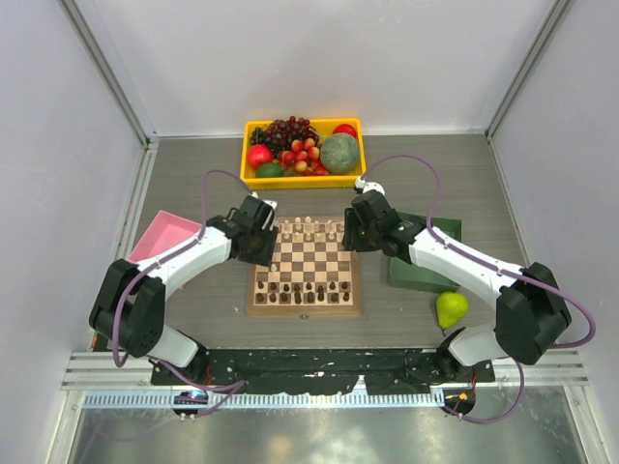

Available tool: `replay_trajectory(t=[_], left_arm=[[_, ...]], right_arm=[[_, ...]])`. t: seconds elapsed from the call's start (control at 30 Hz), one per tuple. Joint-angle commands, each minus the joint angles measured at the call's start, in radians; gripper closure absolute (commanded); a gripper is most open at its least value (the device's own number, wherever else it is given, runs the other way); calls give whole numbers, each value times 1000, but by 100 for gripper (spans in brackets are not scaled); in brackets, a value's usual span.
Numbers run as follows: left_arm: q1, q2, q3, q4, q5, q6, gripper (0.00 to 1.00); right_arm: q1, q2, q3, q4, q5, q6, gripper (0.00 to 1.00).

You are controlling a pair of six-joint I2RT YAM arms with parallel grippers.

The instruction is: Set up the chess pieces on the board

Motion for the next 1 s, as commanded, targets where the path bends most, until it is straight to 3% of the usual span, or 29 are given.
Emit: replay_trajectory(t=[0.0, 0.4, 0.6, 0.97], left_arm=[[-34, -53, -40, 51, 9, -30, 56], [-36, -96, -14, 46, -38, -53, 54], [-49, -138, -13, 65, 24, -40, 52], [-103, -40, -13, 54, 46, -36, 57]], right_arm=[[2, -13, 40, 22, 13, -1, 56], [2, -13, 34, 21, 8, 1, 55], [2, 0, 41, 24, -2, -1, 55], [2, -2, 38, 25, -4, 1, 55]])
